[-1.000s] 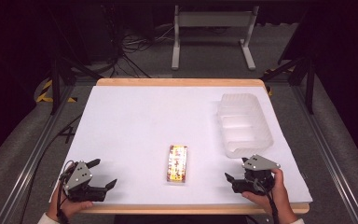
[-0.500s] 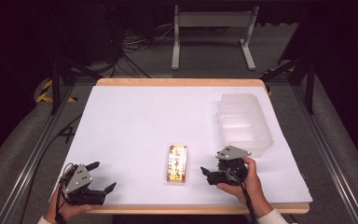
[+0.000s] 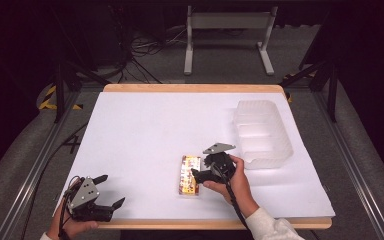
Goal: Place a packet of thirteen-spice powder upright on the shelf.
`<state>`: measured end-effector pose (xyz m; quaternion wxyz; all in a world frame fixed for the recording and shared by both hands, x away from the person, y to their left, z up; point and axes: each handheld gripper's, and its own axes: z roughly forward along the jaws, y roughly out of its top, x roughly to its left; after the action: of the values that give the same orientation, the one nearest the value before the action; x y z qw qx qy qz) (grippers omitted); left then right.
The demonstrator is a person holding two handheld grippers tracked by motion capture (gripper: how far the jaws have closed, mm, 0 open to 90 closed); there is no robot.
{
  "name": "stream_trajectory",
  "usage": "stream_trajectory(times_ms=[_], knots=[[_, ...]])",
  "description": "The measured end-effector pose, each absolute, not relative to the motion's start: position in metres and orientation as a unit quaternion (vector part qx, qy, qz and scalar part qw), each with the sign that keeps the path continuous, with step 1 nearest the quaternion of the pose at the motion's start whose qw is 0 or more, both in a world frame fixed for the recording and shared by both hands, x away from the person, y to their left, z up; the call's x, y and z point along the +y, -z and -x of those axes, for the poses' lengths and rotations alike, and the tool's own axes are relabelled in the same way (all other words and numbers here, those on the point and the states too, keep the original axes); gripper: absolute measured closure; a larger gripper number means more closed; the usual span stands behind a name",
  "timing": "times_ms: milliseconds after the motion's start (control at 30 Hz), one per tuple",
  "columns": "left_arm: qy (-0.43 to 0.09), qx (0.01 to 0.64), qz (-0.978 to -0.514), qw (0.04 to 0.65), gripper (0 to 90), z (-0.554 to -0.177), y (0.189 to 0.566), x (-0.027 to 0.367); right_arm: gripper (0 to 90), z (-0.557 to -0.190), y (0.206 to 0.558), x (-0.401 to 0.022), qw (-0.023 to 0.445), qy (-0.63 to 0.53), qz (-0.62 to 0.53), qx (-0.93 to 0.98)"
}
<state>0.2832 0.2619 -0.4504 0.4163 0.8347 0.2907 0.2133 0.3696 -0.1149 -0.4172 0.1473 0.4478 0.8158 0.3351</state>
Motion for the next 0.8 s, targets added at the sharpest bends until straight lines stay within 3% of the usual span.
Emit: stream_trajectory(times_ms=[433,800], knots=[[-0.210,0.288,-0.835,0.418,8.9,-0.283,0.451,0.263,15.6,-0.398,0.423,-0.077,0.100,-0.287,-0.503,0.809],[-0.207,0.284,-0.840,0.414,8.9,-0.283,0.451,0.262,18.6,-0.407,0.429,-0.059,0.125,-0.248,-0.520,0.808]])
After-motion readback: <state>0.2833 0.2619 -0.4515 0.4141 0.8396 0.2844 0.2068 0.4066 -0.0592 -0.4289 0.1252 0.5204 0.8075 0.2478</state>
